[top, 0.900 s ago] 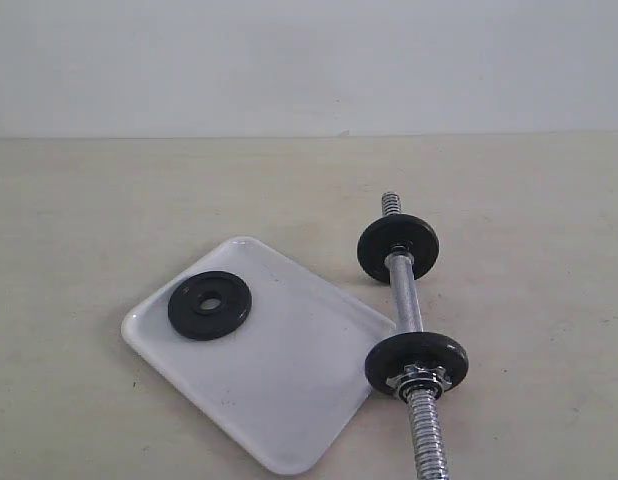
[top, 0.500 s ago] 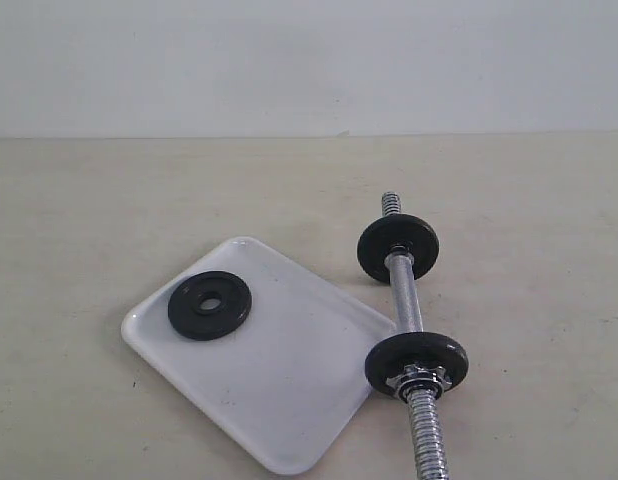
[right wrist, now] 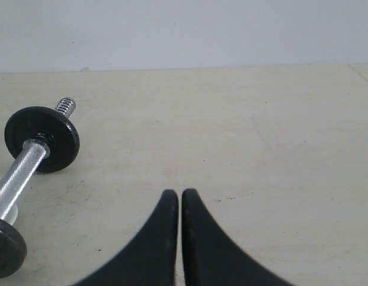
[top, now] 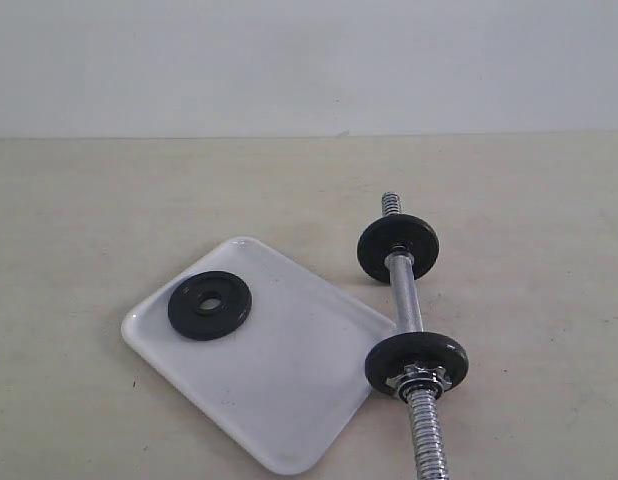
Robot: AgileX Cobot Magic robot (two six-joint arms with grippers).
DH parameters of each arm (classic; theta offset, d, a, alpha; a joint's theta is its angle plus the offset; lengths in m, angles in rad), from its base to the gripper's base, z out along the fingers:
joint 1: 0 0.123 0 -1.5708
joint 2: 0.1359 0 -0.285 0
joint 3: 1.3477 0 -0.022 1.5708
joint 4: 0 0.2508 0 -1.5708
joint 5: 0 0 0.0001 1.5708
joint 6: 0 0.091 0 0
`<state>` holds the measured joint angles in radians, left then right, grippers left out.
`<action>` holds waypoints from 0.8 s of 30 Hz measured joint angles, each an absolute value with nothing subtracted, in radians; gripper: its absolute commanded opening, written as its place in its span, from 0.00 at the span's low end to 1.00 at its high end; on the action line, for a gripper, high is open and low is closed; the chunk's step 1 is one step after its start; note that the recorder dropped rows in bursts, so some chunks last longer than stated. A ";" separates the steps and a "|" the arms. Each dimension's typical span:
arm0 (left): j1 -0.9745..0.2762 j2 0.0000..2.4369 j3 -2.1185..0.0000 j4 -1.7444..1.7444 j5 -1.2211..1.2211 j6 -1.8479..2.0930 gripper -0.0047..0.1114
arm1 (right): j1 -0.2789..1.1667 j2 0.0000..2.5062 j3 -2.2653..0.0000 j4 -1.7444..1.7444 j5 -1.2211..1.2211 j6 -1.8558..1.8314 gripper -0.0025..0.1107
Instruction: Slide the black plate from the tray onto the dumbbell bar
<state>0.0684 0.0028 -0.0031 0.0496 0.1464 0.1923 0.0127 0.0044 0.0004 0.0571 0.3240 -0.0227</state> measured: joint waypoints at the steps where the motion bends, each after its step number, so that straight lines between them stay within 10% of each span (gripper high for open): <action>1: 0.068 0.003 -0.003 0.052 0.089 0.194 0.08 | 0.013 0.004 0.000 0.057 0.324 -0.023 0.02; 15: 0.068 0.003 -0.003 0.052 -0.424 0.198 0.08 | 0.013 0.004 0.000 0.033 0.264 -0.035 0.02; 24: 0.068 0.001 -0.003 0.054 -0.591 0.160 0.08 | 0.013 0.004 0.000 0.164 -0.352 0.194 0.02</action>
<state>0.0684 0.0011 -0.0031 0.0537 -0.5914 0.1601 0.0127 0.0037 0.0004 0.1644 -0.3523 0.1944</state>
